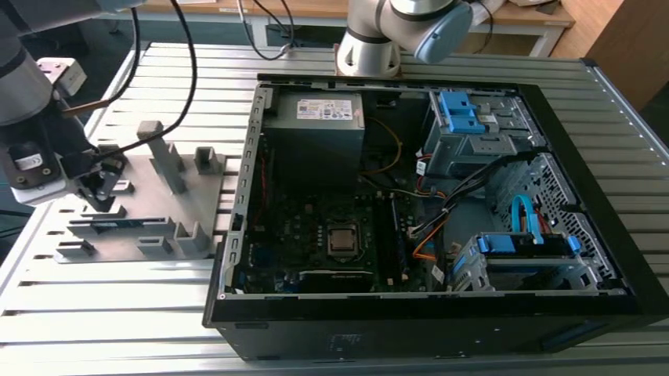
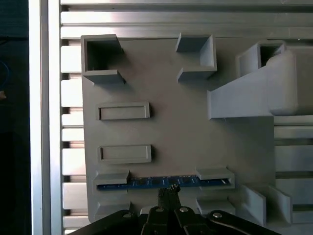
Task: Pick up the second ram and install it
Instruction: 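Reach for the second ram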
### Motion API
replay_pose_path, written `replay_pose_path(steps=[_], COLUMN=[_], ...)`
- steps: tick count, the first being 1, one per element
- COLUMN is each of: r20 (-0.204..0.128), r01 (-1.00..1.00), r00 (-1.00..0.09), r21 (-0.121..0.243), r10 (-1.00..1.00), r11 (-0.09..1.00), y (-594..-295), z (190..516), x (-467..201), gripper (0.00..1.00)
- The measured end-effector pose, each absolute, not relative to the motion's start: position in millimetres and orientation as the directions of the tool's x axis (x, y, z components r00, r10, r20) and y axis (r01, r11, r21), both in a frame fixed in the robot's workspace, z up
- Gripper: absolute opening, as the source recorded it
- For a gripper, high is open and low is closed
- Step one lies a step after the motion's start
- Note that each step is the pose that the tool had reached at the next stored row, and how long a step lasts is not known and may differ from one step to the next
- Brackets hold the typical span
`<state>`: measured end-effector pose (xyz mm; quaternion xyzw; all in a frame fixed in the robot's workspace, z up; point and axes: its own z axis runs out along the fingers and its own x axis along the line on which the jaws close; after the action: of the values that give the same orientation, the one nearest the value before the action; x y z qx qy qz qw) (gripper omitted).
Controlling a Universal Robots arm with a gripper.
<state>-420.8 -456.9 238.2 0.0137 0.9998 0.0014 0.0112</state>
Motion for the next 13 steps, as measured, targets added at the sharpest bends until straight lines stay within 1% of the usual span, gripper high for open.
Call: replay_pose_path(steps=[6,13], r20=[-0.020,-0.020], r01=[0.015,0.011], r00=[-1.000,-1.000], r21=[0.001,0.001], r10=[0.015,0.011], r11=[1.000,1.000], y=[-458.3,-458.5], z=[229.3,226.2], x=[-415.5,-413.6], gripper=[0.10,0.10])
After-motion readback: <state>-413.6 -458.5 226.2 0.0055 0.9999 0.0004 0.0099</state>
